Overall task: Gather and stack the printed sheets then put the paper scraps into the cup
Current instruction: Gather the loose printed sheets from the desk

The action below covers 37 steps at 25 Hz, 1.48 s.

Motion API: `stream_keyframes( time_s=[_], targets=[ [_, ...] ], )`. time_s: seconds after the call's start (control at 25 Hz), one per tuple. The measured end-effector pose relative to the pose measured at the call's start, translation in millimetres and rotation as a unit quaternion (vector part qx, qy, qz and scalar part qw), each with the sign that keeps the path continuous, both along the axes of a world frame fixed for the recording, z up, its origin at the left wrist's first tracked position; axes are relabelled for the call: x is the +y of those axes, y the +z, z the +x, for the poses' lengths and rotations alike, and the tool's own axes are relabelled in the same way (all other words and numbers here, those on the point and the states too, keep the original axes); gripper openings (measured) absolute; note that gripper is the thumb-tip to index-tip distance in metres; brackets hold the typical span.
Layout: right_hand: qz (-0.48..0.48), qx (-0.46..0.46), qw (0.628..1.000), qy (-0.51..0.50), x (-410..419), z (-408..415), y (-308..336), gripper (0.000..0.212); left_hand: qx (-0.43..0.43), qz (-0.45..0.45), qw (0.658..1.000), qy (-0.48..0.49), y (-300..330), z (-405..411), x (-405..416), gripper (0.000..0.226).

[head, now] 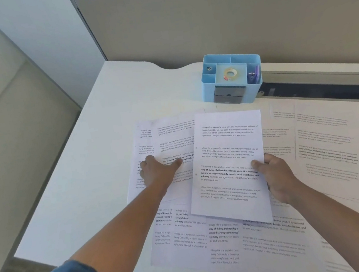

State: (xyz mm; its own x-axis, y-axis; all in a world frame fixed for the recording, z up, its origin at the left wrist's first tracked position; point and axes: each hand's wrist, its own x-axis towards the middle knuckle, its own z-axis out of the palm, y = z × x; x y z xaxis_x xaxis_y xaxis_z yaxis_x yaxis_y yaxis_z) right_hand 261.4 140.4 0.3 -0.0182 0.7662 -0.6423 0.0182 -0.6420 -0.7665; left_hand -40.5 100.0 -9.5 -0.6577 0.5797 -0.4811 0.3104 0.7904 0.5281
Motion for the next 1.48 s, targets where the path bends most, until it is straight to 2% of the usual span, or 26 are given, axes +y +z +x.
stream_keyframes(
  time_s=[0.16,0.36,0.48,0.64,0.76,1.2,1.36,1.48],
  targets=[
    [-0.010,0.002,1.000,-0.003,11,0,-3,0.015,0.021,-0.043,0.999,0.002,-4,-1,8,0.095],
    [-0.017,0.011,1.000,-0.005,19,1,-5,0.018,0.000,-0.057,0.998,0.041,-4,-6,18,0.095],
    [-0.021,0.015,1.000,-0.007,21,2,-7,0.019,-0.023,-0.028,0.997,0.072,-4,-8,19,0.076],
    [-0.014,0.007,1.000,-0.005,19,3,-5,0.016,-0.061,0.071,0.989,0.114,-4,-15,12,0.044],
    [-0.014,0.005,1.000,-0.006,17,4,-3,0.015,-0.065,0.105,0.985,0.120,1,-18,7,0.033],
    [0.012,-0.014,1.000,-0.005,-1,11,6,0.017,-0.121,0.127,0.978,0.112,8,-22,-14,0.013],
    [0.009,-0.026,1.000,-0.001,-10,13,3,0.015,-0.120,0.110,0.979,0.119,3,-25,-22,0.025],
    [0.010,-0.031,0.999,-0.001,-14,14,3,0.016,-0.156,0.130,0.972,0.114,-1,-29,-25,0.027]
  ],
)
